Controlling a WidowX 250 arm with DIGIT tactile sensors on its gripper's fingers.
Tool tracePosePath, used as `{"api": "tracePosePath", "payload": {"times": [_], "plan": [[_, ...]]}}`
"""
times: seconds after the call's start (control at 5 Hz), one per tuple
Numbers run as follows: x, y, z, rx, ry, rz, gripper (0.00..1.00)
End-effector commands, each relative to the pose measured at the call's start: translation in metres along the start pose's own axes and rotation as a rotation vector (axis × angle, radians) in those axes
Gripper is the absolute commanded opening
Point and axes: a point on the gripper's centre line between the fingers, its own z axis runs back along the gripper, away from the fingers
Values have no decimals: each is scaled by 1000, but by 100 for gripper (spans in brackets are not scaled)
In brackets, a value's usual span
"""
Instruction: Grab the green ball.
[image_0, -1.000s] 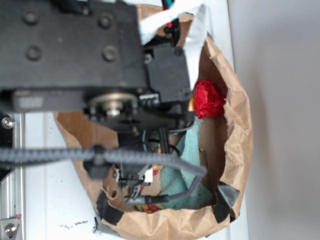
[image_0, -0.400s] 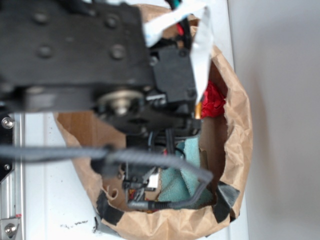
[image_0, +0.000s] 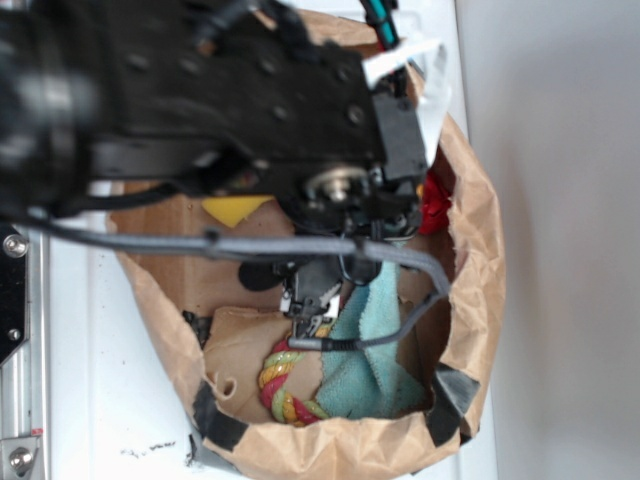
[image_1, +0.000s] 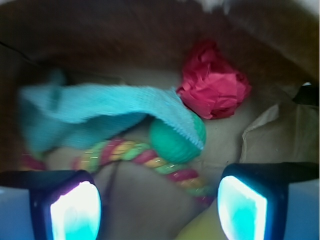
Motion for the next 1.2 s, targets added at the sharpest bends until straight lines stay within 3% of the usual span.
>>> {"api": "tracePosePath", "payload": {"times": [0.0,0.6,1.0], "plan": [[11,18,-8,86,-25,-5,100],[25,13,-7,-11,-27,48,100],[24,10,-8,-30,-34,47,100]]}}
